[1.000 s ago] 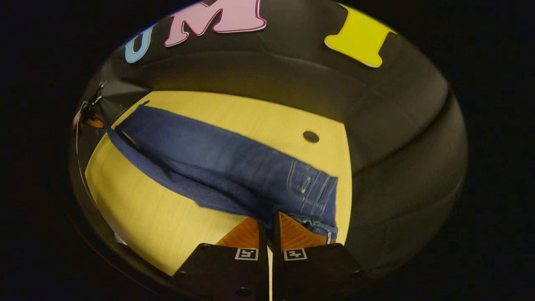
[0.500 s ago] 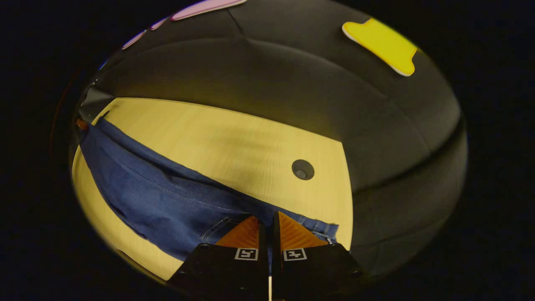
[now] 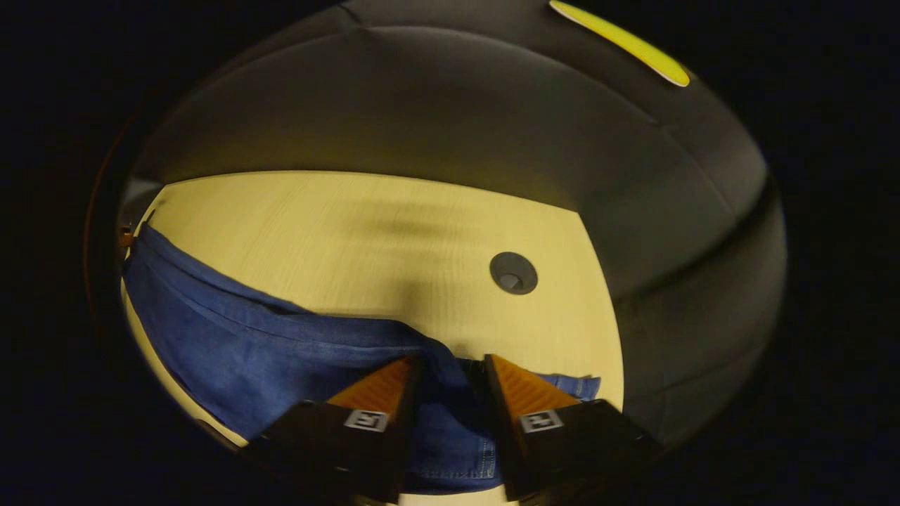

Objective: Grasp the waist and the cuffs of the jeans and fold them to make the two legs overlap; first hold the waist and fold one-third of the jeans toward the cuffs, then hold the cuffs and fold the remaining one-third in the same direction to finish folding.

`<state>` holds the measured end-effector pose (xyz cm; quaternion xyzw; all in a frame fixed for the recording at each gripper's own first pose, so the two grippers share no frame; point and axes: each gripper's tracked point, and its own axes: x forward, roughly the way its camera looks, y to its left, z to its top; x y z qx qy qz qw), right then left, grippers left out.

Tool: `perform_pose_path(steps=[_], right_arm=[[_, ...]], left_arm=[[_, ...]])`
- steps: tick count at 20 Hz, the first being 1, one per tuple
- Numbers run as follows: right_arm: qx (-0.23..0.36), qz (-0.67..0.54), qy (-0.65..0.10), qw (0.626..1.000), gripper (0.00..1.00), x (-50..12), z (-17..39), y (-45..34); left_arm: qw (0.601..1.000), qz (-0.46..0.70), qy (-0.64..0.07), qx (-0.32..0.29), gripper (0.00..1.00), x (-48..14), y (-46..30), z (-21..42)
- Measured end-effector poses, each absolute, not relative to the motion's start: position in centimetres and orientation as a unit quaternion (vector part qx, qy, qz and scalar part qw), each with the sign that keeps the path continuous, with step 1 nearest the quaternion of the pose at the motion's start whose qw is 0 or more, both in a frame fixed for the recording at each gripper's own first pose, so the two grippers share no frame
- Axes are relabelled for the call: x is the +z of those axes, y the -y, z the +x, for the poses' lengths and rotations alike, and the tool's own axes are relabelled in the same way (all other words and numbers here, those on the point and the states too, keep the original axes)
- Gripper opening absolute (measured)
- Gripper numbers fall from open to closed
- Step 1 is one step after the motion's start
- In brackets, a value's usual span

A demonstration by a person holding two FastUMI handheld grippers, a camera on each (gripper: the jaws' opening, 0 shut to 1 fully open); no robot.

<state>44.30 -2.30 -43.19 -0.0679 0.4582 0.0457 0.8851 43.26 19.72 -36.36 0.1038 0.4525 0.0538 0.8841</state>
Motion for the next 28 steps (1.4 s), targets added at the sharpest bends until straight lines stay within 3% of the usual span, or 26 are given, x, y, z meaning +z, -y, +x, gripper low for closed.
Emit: perform_pose_path(steps=[3,6,9,15,18,28], right_arm=[[0.057,-0.015,-0.429,0.901,0.96,-39.6,44.4,1.5],[0.035,0.045,-0.397,0.916,0.98,-36.1,45.0,3.6],[-0.027,0.099,-0.404,0.909,0.97,-37.2,44.0,7.8],[-0.16,0.262,-0.463,0.831,0.99,-46.5,39.0,12.0],[-0.198,0.312,-0.489,0.79,0.99,-49.9,37.4,11.7],[-0.273,0.339,-0.504,0.746,0.99,-50.2,37.5,13.4]], left_arm=[[0.917,0.104,-0.383,0.027,0.95,-31.7,-17.9,43.7],[0.934,0.128,-0.334,-0.01,0.98,-28.5,-15.8,42.3],[0.942,0.128,-0.306,-0.051,0.98,-26.9,-13.8,40.3],[0.951,0.058,-0.288,-0.094,0.98,-24.4,-10.1,33.9],[0.946,0.051,-0.3,-0.108,0.98,-25.2,-8.4,30.7],[0.932,0.06,-0.348,-0.076,0.99,-28.2,-9.6,27.8]])
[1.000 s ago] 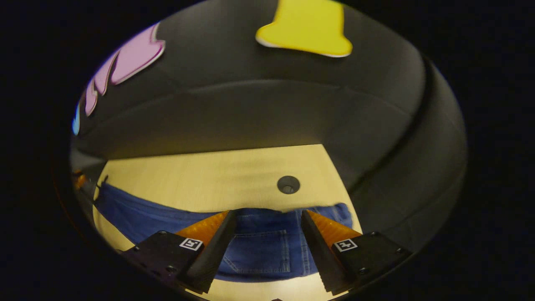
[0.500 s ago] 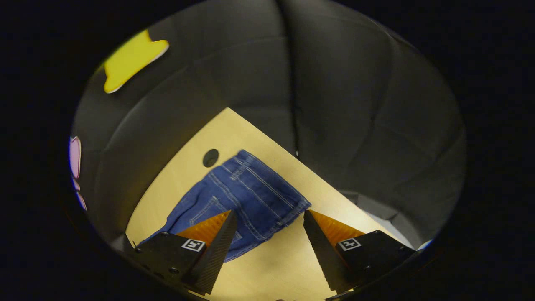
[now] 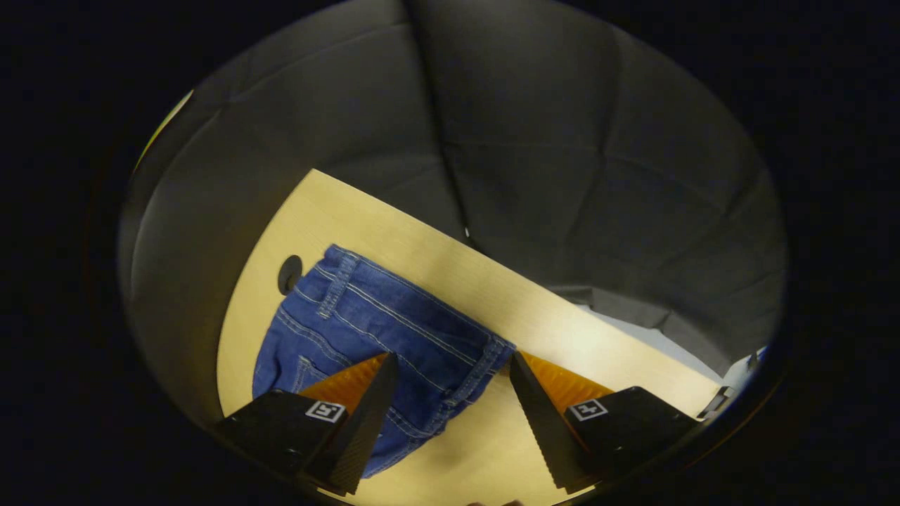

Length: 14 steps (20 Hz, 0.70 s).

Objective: Grasp the waist and the cuffs of the jeans and fold them to make the two legs overlap; first hold the waist and fold one-third of the jeans toward the cuffs, then hold the cuffs and fold the remaining one-third in the same direction to finish folding.

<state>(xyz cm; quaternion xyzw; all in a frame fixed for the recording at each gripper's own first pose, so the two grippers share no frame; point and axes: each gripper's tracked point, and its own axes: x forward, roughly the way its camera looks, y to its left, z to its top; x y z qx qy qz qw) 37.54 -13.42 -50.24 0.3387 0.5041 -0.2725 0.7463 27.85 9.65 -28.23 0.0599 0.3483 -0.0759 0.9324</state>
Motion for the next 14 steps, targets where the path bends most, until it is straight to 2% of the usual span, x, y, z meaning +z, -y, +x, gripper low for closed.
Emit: perform_pose_path(steps=[1,2,4,6,8,11,14], right_arm=[[-0.265,0.33,-0.51,0.749,0.96,-49.9,37.5,13.3],[-0.242,0.333,-0.516,0.751,0.87,-50.1,37.4,12.7],[-0.245,0.333,-0.505,0.758,0.47,-49.6,37.7,13.0],[-0.246,0.326,-0.497,0.766,0.19,-49.0,37.9,13.2],[-0.237,0.315,-0.487,0.779,0.13,-48.9,38.2,12.9],[-0.208,0.307,-0.463,0.805,0.13,-46.6,38.6,12.1],[-0.173,0.295,-0.423,0.839,0.13,-41.4,39.8,11.6]], left_arm=[[0.932,0.058,-0.349,-0.074,0.99,-28.4,-9.6,27.9],[0.932,0.057,-0.351,-0.071,0.99,-28.7,-9.6,27.9],[0.93,0.051,-0.357,-0.067,0.99,-29.2,-9.4,28.0],[0.932,0.045,-0.353,-0.072,0.99,-29.2,-8.6,28.2],[0.933,0.047,-0.349,-0.077,0.98,-28.7,-8.1,28.2],[0.932,0.048,-0.351,-0.075,0.98,-28.3,-8.7,27.5],[0.932,0.04,-0.353,-0.068,0.98,-27.2,-9.9,26.2]])
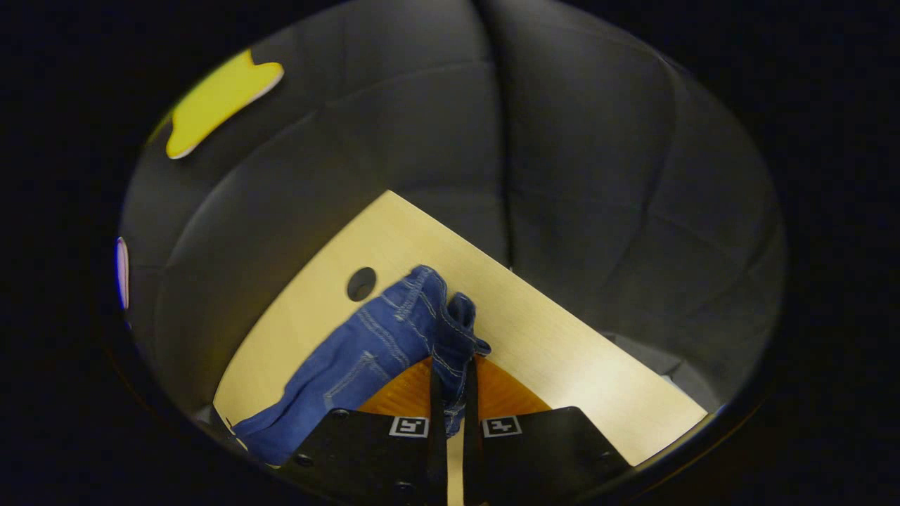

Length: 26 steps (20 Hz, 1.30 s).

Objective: Grasp the waist and the cuffs of the jeans and fold them to make the two legs overlap; first hold the waist and fold one-third of the jeans toward the cuffs, then hold the cuffs and fold the remaining one-third in the same direction to finish folding.

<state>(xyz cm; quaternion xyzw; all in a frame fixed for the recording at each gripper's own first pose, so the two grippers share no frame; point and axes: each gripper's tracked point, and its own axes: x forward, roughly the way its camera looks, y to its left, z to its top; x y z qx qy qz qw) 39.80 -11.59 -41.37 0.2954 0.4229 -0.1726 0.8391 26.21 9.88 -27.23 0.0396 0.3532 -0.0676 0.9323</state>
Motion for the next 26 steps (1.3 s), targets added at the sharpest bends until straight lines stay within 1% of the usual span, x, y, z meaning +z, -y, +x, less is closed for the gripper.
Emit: perform_pose_path(steps=[1,2,3,5,6,8,11,13,16,18,21,24,26], right_arm=[[-0.157,0.291,-0.407,0.851,0.13,-39.7,40.4,10.6],[-0.14,0.284,-0.391,0.864,0.12,-37.8,40.9,9.6],[-0.121,0.275,-0.374,0.878,0.12,-35.3,41.6,8.2],[-0.075,0.249,-0.339,0.904,0.12,-30.0,41.8,4.4],[-0.047,0.234,-0.323,0.916,0.12,-26.5,41.5,1.8],[0.013,0.192,-0.304,0.933,0.11,-21.5,42.3,-3.7],[0.097,0.122,-0.28,0.947,0.11,-16.6,41.9,-13.1],[0.141,0.103,-0.285,0.942,0.12,-16.8,40.9,-17.8],[0.206,0.072,-0.306,0.927,0.12,-19.8,37.7,-24.5],[0.246,0.04,-0.326,0.912,0.11,-22.8,35.1,-28.8],[0.282,-0.015,-0.37,0.885,0.11,-29.2,31.3,-33.2],[0.295,-0.049,-0.396,0.868,0.12,-32.5,28.9,-33.8],[0.318,-0.045,-0.42,0.849,0.13,-34.9,27.5,-35.1]], left_arm=[[0.934,0.038,-0.35,-0.067,0.99,-26.5,-10.2,25.8],[0.935,0.038,-0.346,-0.066,0.96,-25.9,-10.6,25.3],[0.936,0.039,-0.343,-0.066,0.98,-25.2,-11.0,24.7],[0.938,0.041,-0.337,-0.063,0.98,-24.2,-11.9,23.3],[0.939,0.042,-0.335,-0.059,0.98,-23.8,-12.6,22.6],[0.942,0.035,-0.33,-0.05,0.98,-22.9,-13.6,21.0],[0.947,-0.004,-0.32,-0.032,0.98,-21.8,-14.7,18.2],[0.947,-0.023,-0.32,-0.021,0.99,-21.6,-15.3,16.6],[0.943,-0.031,-0.331,-0.006,0.99,-22.1,-16.0,13.7],[0.938,-0.027,-0.345,0.0,0.97,-22.9,-16.5,12.1],[0.931,-0.02,-0.365,0.007,0.97,-24.0,-16.5,10.4],[0.928,-0.024,-0.372,0.003,0.97,-24.4,-15.8,10.2],[0.927,-0.032,-0.374,-0.002,0.97,-24.6,-15.1,10.9]])
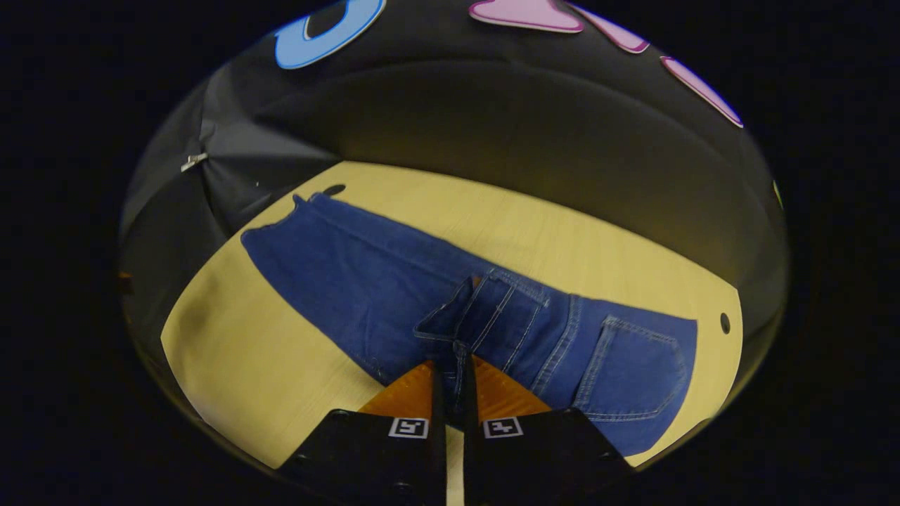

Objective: Grasp the waist and the cuffs of the jeans and fold them to make the two legs overlap; first hold the waist and fold one-third of the jeans toward the cuffs, then hold the cuffs and fold the remaining one-third in the same direction to finish folding.

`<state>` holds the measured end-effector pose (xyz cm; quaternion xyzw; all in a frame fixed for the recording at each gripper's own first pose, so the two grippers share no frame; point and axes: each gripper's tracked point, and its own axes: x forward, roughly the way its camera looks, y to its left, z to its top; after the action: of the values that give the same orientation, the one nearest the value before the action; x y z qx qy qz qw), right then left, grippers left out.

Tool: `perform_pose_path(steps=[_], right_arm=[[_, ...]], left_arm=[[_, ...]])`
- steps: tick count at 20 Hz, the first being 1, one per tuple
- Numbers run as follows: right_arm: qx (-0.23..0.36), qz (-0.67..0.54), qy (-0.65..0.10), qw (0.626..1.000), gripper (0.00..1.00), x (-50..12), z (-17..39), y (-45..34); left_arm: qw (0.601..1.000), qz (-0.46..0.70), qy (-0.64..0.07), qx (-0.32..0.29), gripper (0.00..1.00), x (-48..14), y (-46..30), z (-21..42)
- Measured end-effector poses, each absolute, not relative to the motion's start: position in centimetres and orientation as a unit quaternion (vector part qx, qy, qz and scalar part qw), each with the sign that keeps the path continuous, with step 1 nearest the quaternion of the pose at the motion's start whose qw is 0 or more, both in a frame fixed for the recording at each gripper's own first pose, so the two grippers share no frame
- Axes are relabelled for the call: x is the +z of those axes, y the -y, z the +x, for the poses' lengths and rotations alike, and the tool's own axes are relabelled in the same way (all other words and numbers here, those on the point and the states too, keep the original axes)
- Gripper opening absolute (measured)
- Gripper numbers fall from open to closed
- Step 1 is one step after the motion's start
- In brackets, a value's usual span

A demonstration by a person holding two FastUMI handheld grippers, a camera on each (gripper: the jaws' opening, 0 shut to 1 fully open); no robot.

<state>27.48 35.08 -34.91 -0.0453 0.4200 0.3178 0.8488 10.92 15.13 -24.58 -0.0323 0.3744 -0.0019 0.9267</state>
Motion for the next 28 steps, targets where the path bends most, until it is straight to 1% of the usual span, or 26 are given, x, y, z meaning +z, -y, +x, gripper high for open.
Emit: perform_pose_path(steps=[1,2,3,5,7,10,12,14,16,17,19,22,24,27,28], right_arm=[[0.327,-0.042,-0.43,0.84,0.23,-35.4,26.9,-35.5],[0.336,-0.036,-0.439,0.832,0.22,-35.4,26.2,-35.9],[0.35,-0.017,-0.449,0.822,0.48,-35.2,25.6,-36.6],[0.367,0.014,-0.463,0.807,0.73,-34.3,24.5,-37.4],[0.375,0.021,-0.453,0.808,0.99,-33.0,24.4,-37.3],[0.396,0.035,-0.428,0.811,0.98,-29.4,23.8,-36.1],[0.396,0.051,-0.416,0.817,0.98,-27.3,23.8,-34.0],[0.385,0.067,-0.405,0.826,0.98,-25.6,24.2,-31.0],[0.366,0.091,-0.401,0.835,0.98,-24.1,24.0,-27.5],[0.354,0.107,-0.396,0.84,0.98,-23.4,23.9,-25.6],[0.324,0.132,-0.392,0.851,0.98,-22.8,23.6,-21.8],[0.276,0.152,-0.407,0.857,0.98,-24.2,22.2,-16.4],[0.244,0.153,-0.42,0.861,0.98,-25.3,21.5,-13.1],[0.209,0.16,-0.435,0.861,0.98,-26.4,20.8,-9.1],[0.2,0.161,-0.439,0.861,0.98,-26.7,20.8,-8.0]], left_arm=[[0.926,-0.036,-0.375,-0.004,0.97,-24.8,-14.9,11.4],[0.925,-0.041,-0.377,-0.007,0.97,-25.0,-14.6,12.0],[0.923,-0.046,-0.381,-0.01,0.97,-25.4,-14.4,12.5],[0.918,-0.063,-0.392,-0.013,0.97,-26.2,-14.0,14.2],[0.91,-0.105,-0.4,-0.013,0.97,-26.3,-13.0,16.0],[0.906,-0.14,-0.398,-0.02,0.97,-26.0,-12.5,19.5],[0.9,-0.142,-0.412,-0.024,0.97,-26.2,-13.5,21.9],[0.893,-0.125,-0.432,-0.01,0.98,-26.6,-15.9,24.8],[0.895,-0.09,-0.436,0.019,0.97,-27.0,-19.6,28.6],[0.893,-0.09,-0.439,0.026,0.97,-27.2,-20.7,30.3],[0.878,-0.114,-0.465,0.023,0.97,-28.1,-21.1,33.0],[0.859,-0.075,-0.502,0.072,0.97,-32.3,-24.7,35.9],[0.842,-0.064,-0.528,0.088,0.97,-35.7,-26.3,36.9],[0.81,-0.054,-0.572,0.113,0.97,-39.4,-26.9,36.7],[0.806,-0.054,-0.578,0.12,0.97,-40.2,-26.9,37.1]])
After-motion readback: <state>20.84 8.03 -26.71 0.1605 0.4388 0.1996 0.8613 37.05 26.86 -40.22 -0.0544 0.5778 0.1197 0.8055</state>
